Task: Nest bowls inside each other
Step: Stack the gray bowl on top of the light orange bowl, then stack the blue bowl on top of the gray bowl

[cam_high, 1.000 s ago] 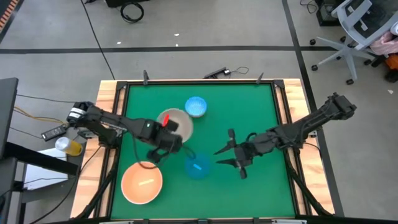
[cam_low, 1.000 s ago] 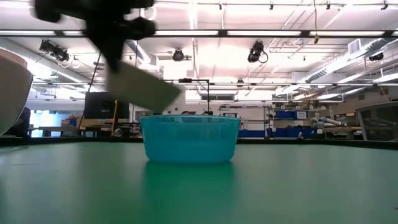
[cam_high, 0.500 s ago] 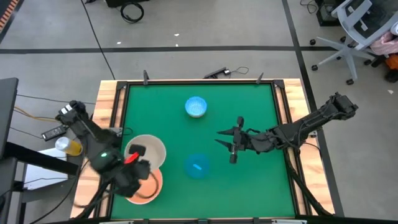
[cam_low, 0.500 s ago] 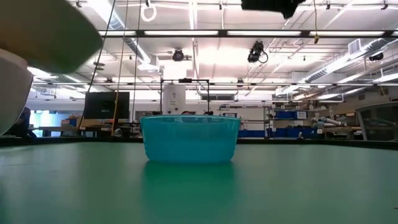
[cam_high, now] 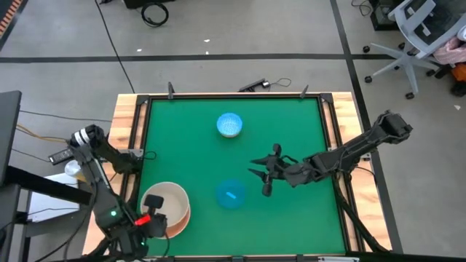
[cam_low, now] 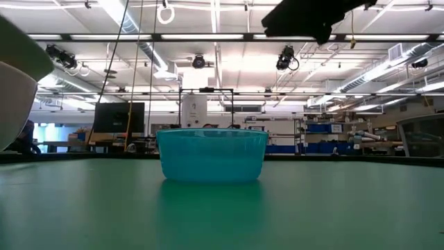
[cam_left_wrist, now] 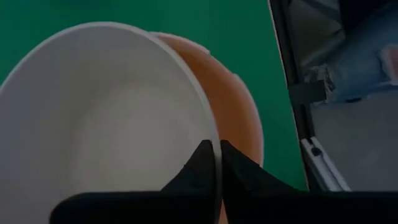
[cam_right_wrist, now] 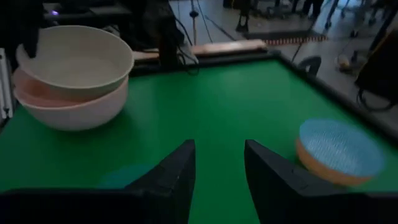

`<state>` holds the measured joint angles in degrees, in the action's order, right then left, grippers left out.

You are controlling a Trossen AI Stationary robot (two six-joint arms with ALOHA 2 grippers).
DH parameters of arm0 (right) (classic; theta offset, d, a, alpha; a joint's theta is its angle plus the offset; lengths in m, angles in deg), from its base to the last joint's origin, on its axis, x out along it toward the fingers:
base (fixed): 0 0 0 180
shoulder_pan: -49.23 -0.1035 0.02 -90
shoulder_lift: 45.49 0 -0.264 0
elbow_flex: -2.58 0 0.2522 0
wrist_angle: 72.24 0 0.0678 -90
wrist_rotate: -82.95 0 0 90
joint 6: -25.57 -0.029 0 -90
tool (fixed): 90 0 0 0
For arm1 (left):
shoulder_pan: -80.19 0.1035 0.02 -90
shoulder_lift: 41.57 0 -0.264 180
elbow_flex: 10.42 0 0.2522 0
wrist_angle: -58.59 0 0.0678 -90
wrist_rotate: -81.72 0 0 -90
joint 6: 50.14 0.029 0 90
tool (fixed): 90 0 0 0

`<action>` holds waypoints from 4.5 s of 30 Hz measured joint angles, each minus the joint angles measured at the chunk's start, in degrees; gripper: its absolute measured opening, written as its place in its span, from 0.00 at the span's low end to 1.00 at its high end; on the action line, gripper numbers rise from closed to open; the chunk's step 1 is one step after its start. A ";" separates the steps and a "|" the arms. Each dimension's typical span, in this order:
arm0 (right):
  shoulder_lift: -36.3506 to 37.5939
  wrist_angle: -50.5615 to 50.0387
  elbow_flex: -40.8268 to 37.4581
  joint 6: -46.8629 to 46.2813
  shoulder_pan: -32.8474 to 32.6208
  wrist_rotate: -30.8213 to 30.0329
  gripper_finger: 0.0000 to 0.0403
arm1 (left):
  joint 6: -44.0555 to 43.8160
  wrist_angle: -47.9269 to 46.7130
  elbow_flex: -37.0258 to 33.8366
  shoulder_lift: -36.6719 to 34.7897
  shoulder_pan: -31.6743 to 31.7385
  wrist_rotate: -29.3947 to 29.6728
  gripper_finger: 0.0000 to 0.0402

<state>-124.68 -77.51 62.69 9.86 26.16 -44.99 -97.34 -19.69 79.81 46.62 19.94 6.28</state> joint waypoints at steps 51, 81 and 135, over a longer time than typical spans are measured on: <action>-17.85 -8.35 12.52 2.49 15.88 25.26 0.41 | -3.09 -11.09 7.45 0.26 15.78 24.40 0.64; -27.61 3.66 12.44 0.85 -1.29 -14.54 0.06 | 5.09 11.74 7.41 5.55 24.36 34.33 0.64; -19.02 46.03 3.32 41.84 -11.99 -44.59 0.35 | -5.05 -14.35 7.47 2.63 11.41 -5.43 0.01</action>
<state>-143.70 -31.48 66.01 51.69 14.17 -89.58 -102.39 -34.04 87.28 49.25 31.36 0.85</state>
